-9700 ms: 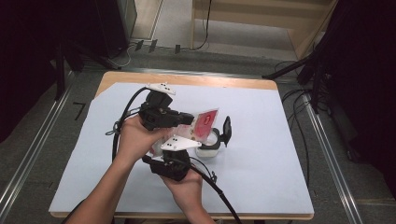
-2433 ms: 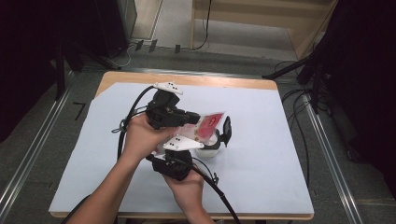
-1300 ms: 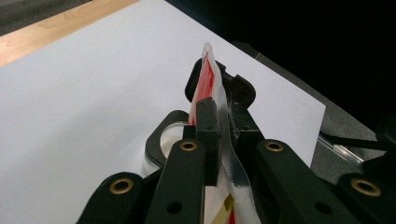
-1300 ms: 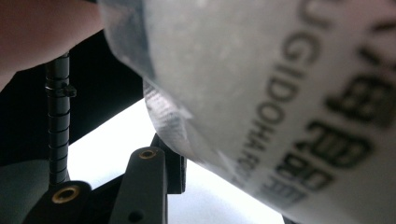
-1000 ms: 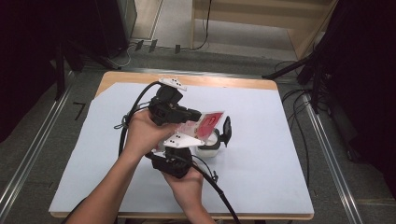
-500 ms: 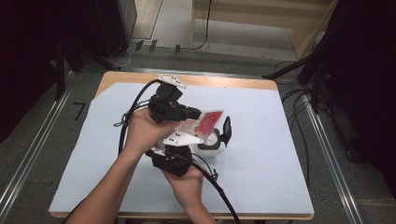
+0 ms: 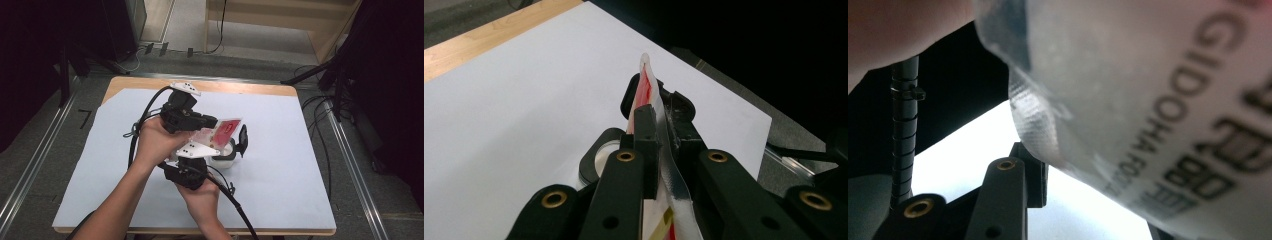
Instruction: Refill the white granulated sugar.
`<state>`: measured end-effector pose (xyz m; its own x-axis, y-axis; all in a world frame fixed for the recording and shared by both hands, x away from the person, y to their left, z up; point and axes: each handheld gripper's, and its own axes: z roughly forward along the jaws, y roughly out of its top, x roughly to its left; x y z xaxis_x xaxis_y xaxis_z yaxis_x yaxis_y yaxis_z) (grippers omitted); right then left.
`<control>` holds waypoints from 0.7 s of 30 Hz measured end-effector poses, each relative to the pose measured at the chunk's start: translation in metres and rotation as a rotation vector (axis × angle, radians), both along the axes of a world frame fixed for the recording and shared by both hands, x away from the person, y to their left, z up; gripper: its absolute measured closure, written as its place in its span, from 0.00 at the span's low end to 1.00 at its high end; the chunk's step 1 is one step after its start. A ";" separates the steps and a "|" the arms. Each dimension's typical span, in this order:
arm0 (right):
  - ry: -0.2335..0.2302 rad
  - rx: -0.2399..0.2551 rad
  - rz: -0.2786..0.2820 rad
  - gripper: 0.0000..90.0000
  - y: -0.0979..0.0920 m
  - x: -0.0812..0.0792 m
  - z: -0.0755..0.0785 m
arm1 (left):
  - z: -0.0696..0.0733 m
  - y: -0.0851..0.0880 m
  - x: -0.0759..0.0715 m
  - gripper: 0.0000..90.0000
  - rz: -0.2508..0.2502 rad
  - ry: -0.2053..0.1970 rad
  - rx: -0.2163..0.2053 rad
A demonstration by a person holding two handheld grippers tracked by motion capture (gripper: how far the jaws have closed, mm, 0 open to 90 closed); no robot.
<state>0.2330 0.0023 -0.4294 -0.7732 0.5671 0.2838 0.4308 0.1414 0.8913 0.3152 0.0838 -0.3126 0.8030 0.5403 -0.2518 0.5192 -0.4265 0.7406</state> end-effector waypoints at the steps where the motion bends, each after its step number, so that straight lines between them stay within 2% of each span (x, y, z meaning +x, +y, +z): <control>1: 0.000 0.000 0.000 0.71 0.000 0.000 0.000 | 0.000 0.000 0.000 0.96 0.001 0.000 0.002; 9: 0.004 -0.002 0.010 0.71 0.002 -0.001 0.000 | 0.001 0.000 -0.001 0.95 -0.005 0.002 0.018; 21: -0.008 -0.005 0.002 0.71 -0.001 0.001 0.002 | 0.004 -0.005 0.000 0.95 -0.010 -0.005 0.007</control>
